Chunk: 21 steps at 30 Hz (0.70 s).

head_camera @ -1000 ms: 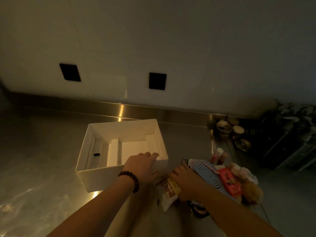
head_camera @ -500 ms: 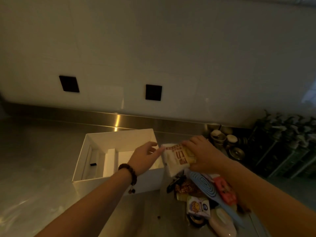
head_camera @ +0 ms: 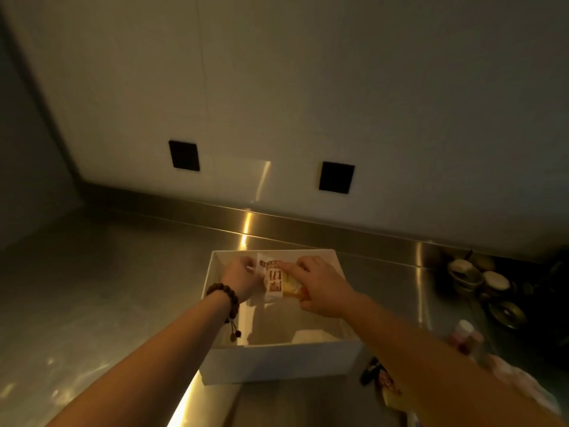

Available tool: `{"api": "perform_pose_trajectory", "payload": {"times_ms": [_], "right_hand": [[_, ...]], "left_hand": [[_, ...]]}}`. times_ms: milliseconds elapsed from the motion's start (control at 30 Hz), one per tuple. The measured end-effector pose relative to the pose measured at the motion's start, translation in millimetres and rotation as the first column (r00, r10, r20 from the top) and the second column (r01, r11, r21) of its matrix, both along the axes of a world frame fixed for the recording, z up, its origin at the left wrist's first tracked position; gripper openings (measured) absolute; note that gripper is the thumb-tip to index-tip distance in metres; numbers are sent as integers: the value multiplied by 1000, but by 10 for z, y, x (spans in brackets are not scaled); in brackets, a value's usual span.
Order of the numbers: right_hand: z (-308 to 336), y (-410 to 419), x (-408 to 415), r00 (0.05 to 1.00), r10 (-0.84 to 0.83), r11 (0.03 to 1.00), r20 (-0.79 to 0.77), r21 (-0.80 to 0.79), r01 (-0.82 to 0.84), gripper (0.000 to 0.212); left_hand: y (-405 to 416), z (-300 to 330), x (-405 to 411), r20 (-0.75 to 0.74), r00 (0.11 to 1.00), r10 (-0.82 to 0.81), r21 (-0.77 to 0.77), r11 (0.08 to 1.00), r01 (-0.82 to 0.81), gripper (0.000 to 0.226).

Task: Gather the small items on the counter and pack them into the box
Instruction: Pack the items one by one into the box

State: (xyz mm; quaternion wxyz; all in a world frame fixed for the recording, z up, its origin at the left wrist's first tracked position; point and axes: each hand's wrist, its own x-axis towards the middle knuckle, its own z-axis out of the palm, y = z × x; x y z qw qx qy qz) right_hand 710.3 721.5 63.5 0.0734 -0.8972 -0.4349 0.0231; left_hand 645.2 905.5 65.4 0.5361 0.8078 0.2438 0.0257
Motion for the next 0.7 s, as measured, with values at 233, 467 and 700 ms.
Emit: {"api": "perform_pose_trajectory", "payload": {"times_ms": [233, 467, 700], "right_hand": [[-621, 160, 129, 998, -64, 991, -2, -118, 63, 78], [-734, 89, 110, 996, -79, 976, -49, -207, 67, 99], [-813, 35, 115, 992, -42, 927, -115, -375, -5, 79]], "left_hand": [[50, -486, 243, -191, 979, -71, 250, 961, 118, 8], [47, -590, 241, -221, 947, -235, 621, 715, 322, 48], [-64, -852, 241, -764, 517, -386, 448, 260, 855, 95]]}}
